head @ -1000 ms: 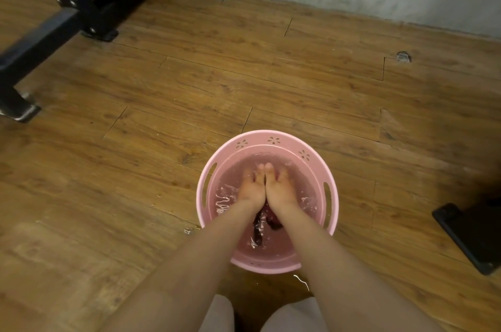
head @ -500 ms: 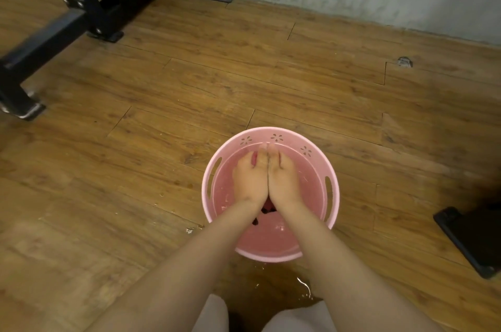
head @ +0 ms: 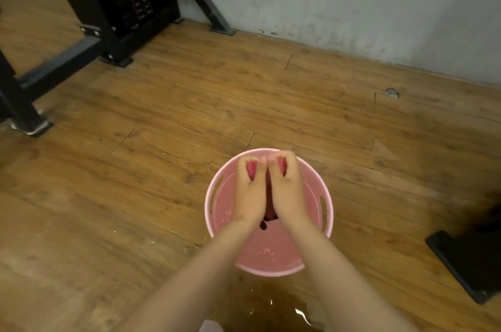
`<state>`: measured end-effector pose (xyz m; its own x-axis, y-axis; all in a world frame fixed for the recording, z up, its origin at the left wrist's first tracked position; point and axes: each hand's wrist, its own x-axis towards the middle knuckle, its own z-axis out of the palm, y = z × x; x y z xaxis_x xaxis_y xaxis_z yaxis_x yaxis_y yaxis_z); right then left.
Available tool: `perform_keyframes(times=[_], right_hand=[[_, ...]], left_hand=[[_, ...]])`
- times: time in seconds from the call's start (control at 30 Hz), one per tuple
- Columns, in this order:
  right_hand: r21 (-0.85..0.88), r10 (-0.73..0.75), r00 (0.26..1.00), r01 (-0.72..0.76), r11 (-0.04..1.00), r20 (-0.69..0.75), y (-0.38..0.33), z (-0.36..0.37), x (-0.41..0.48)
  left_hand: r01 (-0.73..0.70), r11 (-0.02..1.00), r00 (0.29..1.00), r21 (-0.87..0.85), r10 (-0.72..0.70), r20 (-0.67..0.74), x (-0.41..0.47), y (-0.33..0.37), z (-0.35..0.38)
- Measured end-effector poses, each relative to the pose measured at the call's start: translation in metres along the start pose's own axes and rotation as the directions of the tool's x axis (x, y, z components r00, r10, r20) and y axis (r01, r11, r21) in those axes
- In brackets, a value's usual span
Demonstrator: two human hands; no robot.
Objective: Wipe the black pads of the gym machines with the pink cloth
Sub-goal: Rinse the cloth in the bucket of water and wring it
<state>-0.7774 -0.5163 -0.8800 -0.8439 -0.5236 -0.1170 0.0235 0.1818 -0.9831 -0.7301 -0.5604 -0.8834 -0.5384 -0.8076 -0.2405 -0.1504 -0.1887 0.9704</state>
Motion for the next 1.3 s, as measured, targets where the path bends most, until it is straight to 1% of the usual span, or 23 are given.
perform_keyframes(times=[0.1, 0.17, 0.27, 0.33, 0.4, 0.43, 0.47, 0.5, 0.57, 0.6, 0.63, 0.67, 0.73, 0.77, 0.8, 0.83, 0.93, 0.97, 1.03, 1.2, 1.3], right_hand=[[0.103, 0.088, 0.993, -0.096, 0.990, 0.077, -0.006, -0.002, -0.004], [0.115, 0.150, 0.975, -0.170, 0.979, 0.165, -0.008, -0.001, -0.007], [0.142, 0.216, 0.955, -0.247, 0.958, 0.203, -0.008, 0.000, -0.007], [0.165, 0.213, 0.960, -0.243, 0.956, 0.179, -0.006, 0.001, -0.007], [0.154, 0.175, 0.982, -0.184, 0.971, 0.066, -0.002, 0.002, -0.007], [0.187, 0.173, 0.985, -0.173, 0.967, 0.015, 0.000, 0.001, -0.009], [0.236, 0.201, 0.980, -0.195, 0.952, -0.001, 0.002, 0.000, -0.010], [0.280, 0.252, 0.967, -0.248, 0.927, 0.022, 0.004, -0.002, -0.012], [0.322, 0.367, 0.920, -0.391, 0.862, 0.133, 0.005, -0.006, -0.013], [0.344, 0.401, 0.901, -0.434, 0.832, 0.168, 0.004, -0.007, -0.013], [0.378, 0.410, 0.889, -0.458, 0.804, 0.205, 0.003, -0.006, -0.013], [0.388, 0.409, 0.888, -0.460, 0.798, 0.212, 0.000, -0.004, -0.012], [0.311, 0.351, 0.920, -0.390, 0.867, 0.175, 0.000, 0.002, -0.011], [0.262, 0.315, 0.941, -0.337, 0.904, 0.122, 0.001, 0.004, -0.010], [0.220, 0.287, 0.955, -0.296, 0.930, 0.072, 0.002, 0.004, -0.010], [0.183, 0.261, 0.964, -0.265, 0.947, 0.045, 0.004, 0.003, -0.009], [0.042, 0.159, 0.987, -0.158, 0.987, -0.013, 0.002, -0.001, -0.007], [0.020, 0.138, 0.990, -0.137, 0.990, -0.027, 0.003, 0.000, -0.006], [0.006, 0.110, 0.993, -0.110, 0.994, -0.044, 0.003, 0.001, -0.007], [0.014, 0.046, 0.999, -0.046, 0.999, 0.004, 0.005, 0.003, -0.010], [-0.030, -0.009, 1.000, 0.009, 1.000, 0.011, 0.006, 0.005, -0.010]], left_hand=[[0.048, 0.997, 0.998, -0.060, -0.047, 0.029, 0.000, 0.003, -0.003], [0.028, 0.996, 0.999, -0.088, -0.024, 0.042, 0.000, 0.005, -0.002], [0.018, 0.992, 1.000, -0.127, -0.021, -0.024, -0.002, 0.005, 0.004], [0.011, 0.991, 0.996, -0.135, -0.023, -0.081, -0.003, 0.007, 0.007], [0.000, 0.989, 0.990, -0.150, -0.021, -0.139, -0.002, 0.010, 0.009], [-0.011, 0.986, 0.984, -0.166, -0.019, -0.179, -0.001, 0.013, 0.010], [-0.030, 0.984, 0.975, -0.176, -0.010, -0.222, 0.000, 0.018, 0.010], [-0.058, 0.978, 0.968, -0.199, 0.007, -0.249, 0.001, 0.023, 0.010], [-0.119, 0.965, 0.969, -0.235, 0.061, -0.240, 0.002, 0.030, 0.010], [-0.134, 0.964, 0.974, -0.229, 0.085, -0.212, 0.002, 0.032, 0.009], [-0.141, 0.969, 0.979, -0.201, 0.107, -0.174, 0.001, 0.032, 0.008], [-0.158, 0.977, 0.982, -0.144, 0.139, -0.129, -0.001, 0.031, 0.008], [-0.248, 0.968, 0.966, 0.037, 0.250, -0.063, -0.003, 0.024, 0.007], [-0.297, 0.945, 0.951, 0.138, 0.306, -0.044, -0.003, 0.021, 0.007], [-0.329, 0.920, 0.939, 0.214, 0.344, -0.034, -0.003, 0.017, 0.006], [-0.340, 0.909, 0.933, 0.241, 0.358, -0.032, -0.004, 0.014, 0.005], [-0.306, 0.937, 0.948, 0.171, 0.315, -0.031, -0.010, 0.012, 0.004], [-0.293, 0.942, 0.953, 0.164, 0.302, -0.029, -0.011, 0.011, 0.004], [-0.294, 0.939, 0.953, 0.181, 0.303, -0.025, -0.012, 0.010, 0.003], [-0.265, 0.937, 0.957, 0.227, 0.284, -0.054, -0.007, 0.007, 0.001], [-0.243, 0.934, 0.965, 0.263, 0.261, -0.038, -0.005, 0.006, -0.001]])
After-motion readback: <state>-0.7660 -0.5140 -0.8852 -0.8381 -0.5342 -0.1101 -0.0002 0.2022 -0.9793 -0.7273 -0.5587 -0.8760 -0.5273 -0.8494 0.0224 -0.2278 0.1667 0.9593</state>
